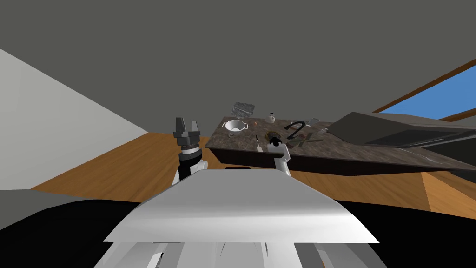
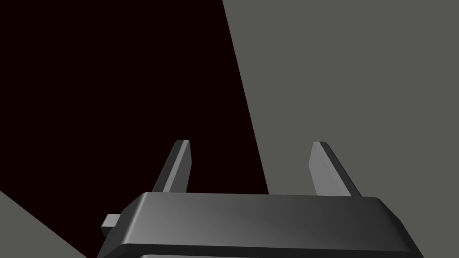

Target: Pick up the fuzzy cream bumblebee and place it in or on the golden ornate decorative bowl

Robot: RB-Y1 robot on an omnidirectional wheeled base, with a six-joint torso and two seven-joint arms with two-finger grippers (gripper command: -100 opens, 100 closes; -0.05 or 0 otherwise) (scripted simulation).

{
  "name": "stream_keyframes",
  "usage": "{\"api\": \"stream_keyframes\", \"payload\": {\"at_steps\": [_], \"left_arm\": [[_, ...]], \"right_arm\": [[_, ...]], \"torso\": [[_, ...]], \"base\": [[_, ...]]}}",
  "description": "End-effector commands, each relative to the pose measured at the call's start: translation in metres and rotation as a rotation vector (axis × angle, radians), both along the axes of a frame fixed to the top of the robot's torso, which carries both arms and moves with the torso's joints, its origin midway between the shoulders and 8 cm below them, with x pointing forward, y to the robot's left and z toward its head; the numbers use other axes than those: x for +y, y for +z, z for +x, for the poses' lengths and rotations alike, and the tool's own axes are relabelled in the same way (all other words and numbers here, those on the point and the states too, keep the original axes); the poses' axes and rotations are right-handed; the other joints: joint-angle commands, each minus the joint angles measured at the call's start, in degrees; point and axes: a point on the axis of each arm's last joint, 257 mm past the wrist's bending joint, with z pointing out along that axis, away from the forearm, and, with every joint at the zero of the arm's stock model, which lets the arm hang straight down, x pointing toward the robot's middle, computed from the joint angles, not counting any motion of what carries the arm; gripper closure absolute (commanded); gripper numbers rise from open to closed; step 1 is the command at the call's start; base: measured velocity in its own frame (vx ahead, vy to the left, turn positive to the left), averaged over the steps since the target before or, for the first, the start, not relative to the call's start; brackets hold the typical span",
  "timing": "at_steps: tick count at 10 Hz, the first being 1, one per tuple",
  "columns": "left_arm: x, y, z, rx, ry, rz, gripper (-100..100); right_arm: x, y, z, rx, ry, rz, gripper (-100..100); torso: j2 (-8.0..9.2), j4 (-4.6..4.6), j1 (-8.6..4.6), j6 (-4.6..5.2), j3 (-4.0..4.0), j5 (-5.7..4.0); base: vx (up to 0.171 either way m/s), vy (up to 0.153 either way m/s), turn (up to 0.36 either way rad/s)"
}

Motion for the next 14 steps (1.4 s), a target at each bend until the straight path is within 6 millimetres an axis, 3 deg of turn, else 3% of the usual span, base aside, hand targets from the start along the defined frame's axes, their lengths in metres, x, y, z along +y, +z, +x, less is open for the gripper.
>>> {"api": "stream_keyframes", "payload": {"at_steps": [1,2,6,10,14], "left_arm": [[0.0,0.0,0.0,0.0,0.0,0.0,0],[0.0,0.0,0.0,0.0,0.0,0.0,0],[0.0,0.0,0.0,0.0,0.0,0.0,0],[0.0,0.0,0.0,0.0,0.0,0.0,0],[0.0,0.0,0.0,0.0,0.0,0.0,0]], "right_arm": [[-0.008,0.023,0.006,-0.019,-0.005,-0.043,100],[-0.017,0.048,0.012,-0.039,-0.02,-0.085,100],[-0.047,0.097,0.014,-0.07,-0.1,-0.129,100],[-0.069,0.115,0.007,-0.074,-0.183,-0.093,100],[-0.084,0.113,-0.002,-0.063,-0.263,-0.013,100]], "torso": [[0.0,0.0,0.0,0.0,0.0,0.0],[-0.04,-0.01,0.02,0.01,-0.02,-0.01],[0.17,0.03,-0.01,0.05,0.1,-0.05],[0.13,-0.01,0.0,0.04,0.06,-0.11],[0.03,-0.03,0.12,0.04,0.0,-0.11]], "base": [[-0.012,-0.118,0.062],[-0.066,-0.169,0.127],[-0.07,-0.151,0.143],[-0.062,-0.126,0.166],[-0.046,-0.084,0.147]]}}
